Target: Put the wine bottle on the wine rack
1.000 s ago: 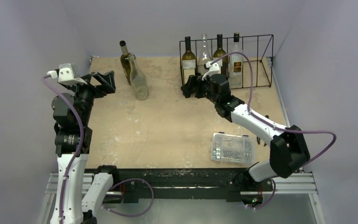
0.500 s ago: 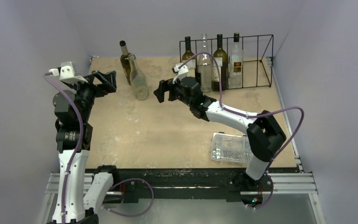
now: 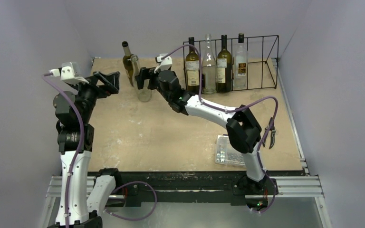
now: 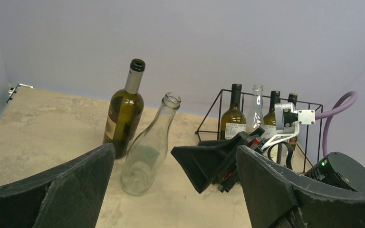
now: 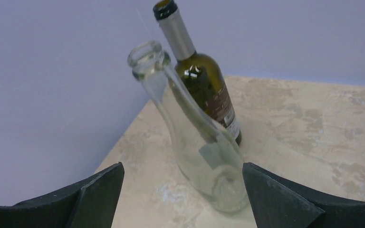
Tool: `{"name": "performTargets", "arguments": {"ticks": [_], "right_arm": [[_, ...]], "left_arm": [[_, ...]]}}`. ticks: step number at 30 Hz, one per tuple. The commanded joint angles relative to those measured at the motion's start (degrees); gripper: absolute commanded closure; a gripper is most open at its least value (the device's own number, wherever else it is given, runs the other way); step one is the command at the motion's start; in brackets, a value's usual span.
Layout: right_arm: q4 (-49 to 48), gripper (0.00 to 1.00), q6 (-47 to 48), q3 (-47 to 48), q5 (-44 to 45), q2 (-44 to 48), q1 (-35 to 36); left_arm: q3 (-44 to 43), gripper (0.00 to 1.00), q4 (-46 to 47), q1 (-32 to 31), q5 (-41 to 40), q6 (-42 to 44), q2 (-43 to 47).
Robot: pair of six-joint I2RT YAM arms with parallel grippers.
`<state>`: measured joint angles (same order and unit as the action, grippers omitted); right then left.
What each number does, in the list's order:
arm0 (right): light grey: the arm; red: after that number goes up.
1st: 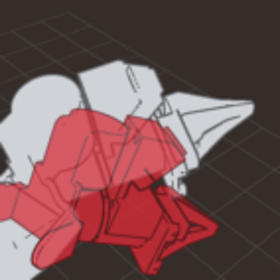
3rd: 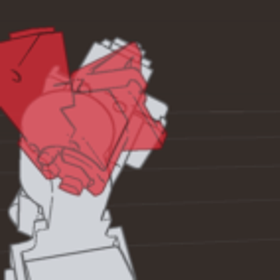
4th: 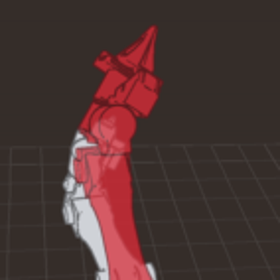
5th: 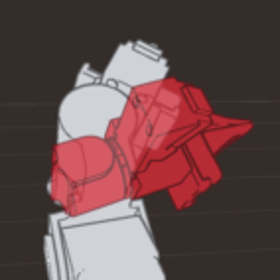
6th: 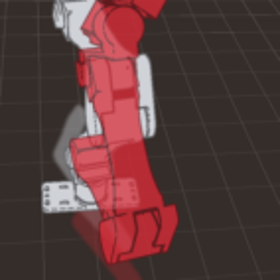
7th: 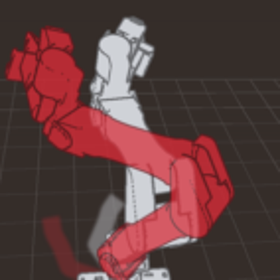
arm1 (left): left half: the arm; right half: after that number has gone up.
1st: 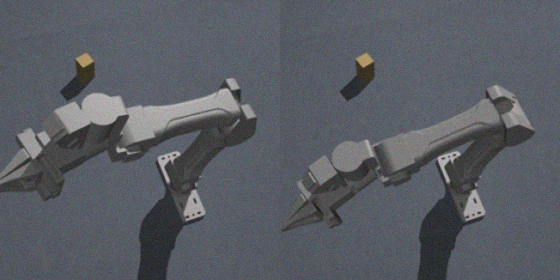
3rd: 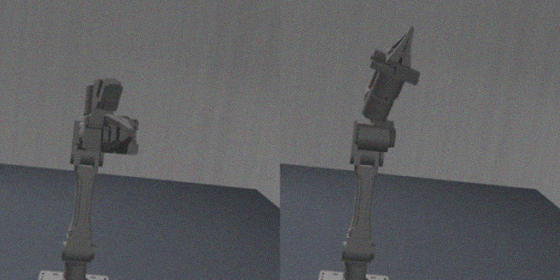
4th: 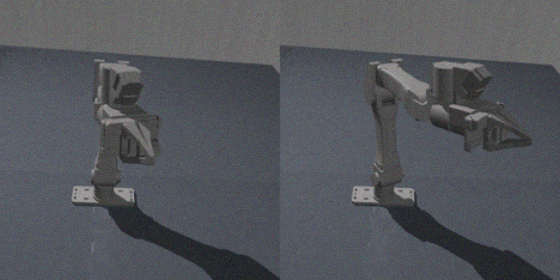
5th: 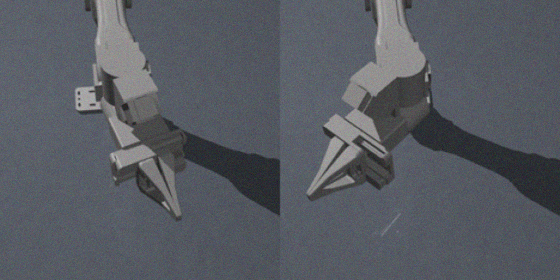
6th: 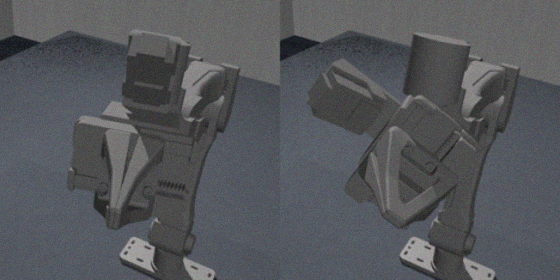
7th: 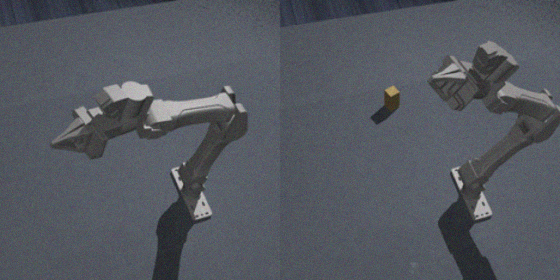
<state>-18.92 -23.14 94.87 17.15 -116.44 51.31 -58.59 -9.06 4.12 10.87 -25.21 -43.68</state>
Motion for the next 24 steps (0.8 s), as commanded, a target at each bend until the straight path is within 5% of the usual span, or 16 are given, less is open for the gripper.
{"name": "performTargets", "arguments": {"ticks": [1,6,13,24], "right_arm": [[-0.07,0.01,0.82,9.14,4.91,-3.30,-0.20],[3.68,0.01,3.84,21.37,5.82,-10.82,-0.24],[5.78,0.04,4.96,33.58,7.70,-19.47,-0.24],[3.28,0.18,7.48,39.58,9.57,-26.13,-0.25]], "left_arm": [[0.29,0.01,4.98,4.04,5.08,-4.81,-0.94],[1.77,0.03,10.49,9.71,10.29,-11.18,-2.54],[1.69,0.03,10.33,9.85,11.10,-11.24,-3.35],[0.89,0.06,12.28,9.55,16.93,-15.09,-7.54]]}}
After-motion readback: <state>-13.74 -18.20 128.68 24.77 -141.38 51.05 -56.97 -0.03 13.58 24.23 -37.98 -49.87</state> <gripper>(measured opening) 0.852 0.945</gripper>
